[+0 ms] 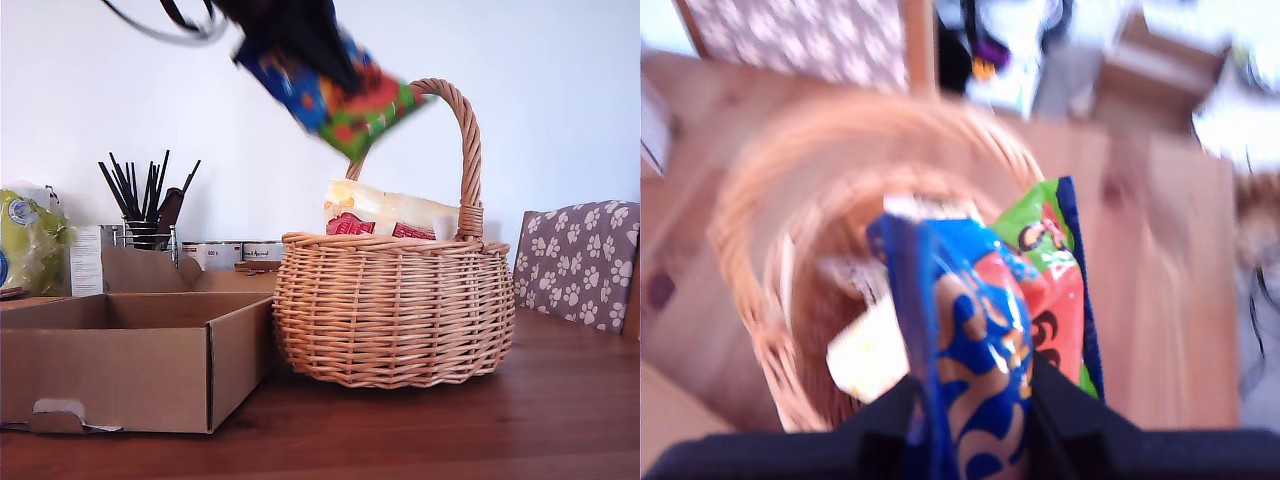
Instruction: Move the bags of Easter eggs from the cardboard box on the left into the woven basket on the right side.
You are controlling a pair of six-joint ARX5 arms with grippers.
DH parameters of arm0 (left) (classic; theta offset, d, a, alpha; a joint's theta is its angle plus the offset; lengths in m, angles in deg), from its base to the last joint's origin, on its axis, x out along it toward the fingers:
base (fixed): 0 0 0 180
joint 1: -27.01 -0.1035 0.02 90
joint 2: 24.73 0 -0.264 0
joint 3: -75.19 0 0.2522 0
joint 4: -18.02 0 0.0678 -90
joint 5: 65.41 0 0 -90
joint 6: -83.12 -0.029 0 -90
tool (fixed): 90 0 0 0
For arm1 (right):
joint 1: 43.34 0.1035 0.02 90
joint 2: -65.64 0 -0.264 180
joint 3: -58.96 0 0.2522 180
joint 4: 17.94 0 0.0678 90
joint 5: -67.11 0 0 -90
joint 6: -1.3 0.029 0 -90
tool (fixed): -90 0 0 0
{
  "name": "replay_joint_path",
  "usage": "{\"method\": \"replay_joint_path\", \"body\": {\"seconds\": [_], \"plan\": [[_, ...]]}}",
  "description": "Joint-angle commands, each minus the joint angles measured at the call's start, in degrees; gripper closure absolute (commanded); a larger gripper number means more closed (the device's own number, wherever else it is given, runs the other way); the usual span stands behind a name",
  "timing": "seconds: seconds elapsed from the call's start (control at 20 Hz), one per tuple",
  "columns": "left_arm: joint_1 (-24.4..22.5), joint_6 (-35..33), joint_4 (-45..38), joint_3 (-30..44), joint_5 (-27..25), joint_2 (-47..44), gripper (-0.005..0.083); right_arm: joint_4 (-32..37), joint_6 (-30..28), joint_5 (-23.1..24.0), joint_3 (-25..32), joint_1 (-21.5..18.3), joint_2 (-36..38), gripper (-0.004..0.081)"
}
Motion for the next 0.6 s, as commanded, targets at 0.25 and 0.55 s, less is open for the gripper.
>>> {"method": "replay_joint_path", "body": {"seconds": [0.25,0.55], "plan": [[1.1,12.4,-12.4,0.7,-4.0,12.6,0.0684,0.4,-0.4,0.0,-0.4,0.2,-0.1,0.0783],[3.9,12.9,-12.7,0.7,-7.3,20.6,0.0684,0.4,-1.0,0.0,-0.4,0.1,-0.1,0.0783]]}}
